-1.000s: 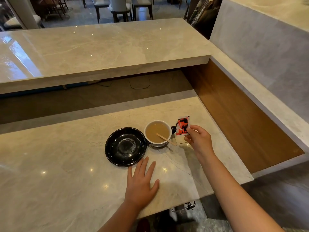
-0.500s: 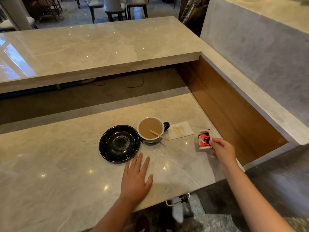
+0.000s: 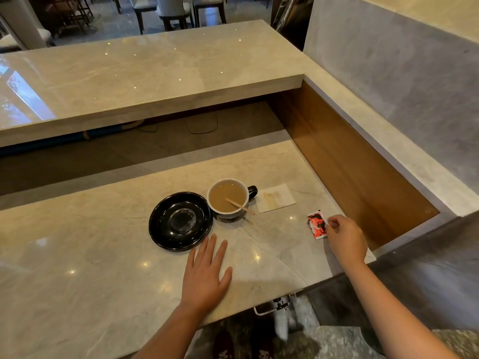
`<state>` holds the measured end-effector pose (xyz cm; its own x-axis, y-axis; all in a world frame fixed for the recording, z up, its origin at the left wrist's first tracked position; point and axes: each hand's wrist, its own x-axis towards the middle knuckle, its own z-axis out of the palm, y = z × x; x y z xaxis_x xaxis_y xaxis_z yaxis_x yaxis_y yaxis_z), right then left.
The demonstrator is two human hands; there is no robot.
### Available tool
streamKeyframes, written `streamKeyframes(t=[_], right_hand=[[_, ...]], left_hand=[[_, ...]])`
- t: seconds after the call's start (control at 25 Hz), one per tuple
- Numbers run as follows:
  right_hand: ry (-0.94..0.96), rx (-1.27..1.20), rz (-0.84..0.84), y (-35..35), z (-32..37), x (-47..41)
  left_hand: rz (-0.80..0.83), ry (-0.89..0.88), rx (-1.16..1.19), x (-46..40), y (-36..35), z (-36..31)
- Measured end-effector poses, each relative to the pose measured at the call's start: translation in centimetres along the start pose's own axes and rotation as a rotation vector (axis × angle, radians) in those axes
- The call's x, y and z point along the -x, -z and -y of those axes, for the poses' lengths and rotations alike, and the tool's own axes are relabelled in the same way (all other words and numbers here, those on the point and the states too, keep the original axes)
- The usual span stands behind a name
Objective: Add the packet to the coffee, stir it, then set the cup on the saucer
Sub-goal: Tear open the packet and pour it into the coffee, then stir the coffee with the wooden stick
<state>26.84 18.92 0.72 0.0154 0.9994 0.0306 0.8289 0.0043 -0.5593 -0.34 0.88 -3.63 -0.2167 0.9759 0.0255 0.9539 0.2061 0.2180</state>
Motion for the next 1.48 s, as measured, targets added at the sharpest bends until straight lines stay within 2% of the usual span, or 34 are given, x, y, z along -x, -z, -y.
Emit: streamKeyframes(t=[0.2, 0.32, 0.48, 0.64, 0.76, 0.88, 1.04, 1.24, 1.4, 1.48], right_hand=[[0.476, 0.263, -0.014, -0.5, 0.0, 2.0], [0.498, 0.305, 0.05, -1.0, -0.3, 2.8], [0.516, 0.274, 0.009, -0.8, 1.1, 3.1], [0.654, 0.093, -0.011, -1.1, 7.0, 3.8], [0.788, 0.163, 0.047, -2.1, 11.1, 3.8], [0.775, 0.145, 0.131, -3.6, 13.0, 3.2], [0.782, -0.037, 0.078, -4.4, 14.1, 2.7], [0.568, -0.39, 0.138, -4.3, 16.5, 1.5], [0.441, -0.484, 0.239, -4.3, 18.0, 0.2], [0.453, -0.477, 0.28, -4.2, 18.4, -0.5]], left_hand=[[0.001, 0.0, 0.013, 0.1, 0.0, 0.0], [0.0, -0.001, 0.018, 0.0, 0.0, 0.0], [0.012, 0.0, 0.02, 0.0, 0.2, 0.0], [0.006, 0.002, 0.006, 0.0, 0.3, 0.1], [0.009, -0.003, 0.01, 0.0, 0.3, 0.1], [-0.002, -0.016, 0.035, -0.1, 0.4, 0.2], [-0.023, -0.028, 0.067, 0.0, 0.3, 0.3], [-0.028, -0.018, 0.085, -0.1, 0.4, 0.1], [-0.027, -0.01, 0.084, -0.1, 0.4, 0.1], [-0.024, -0.009, 0.086, -0.1, 0.4, 0.1]])
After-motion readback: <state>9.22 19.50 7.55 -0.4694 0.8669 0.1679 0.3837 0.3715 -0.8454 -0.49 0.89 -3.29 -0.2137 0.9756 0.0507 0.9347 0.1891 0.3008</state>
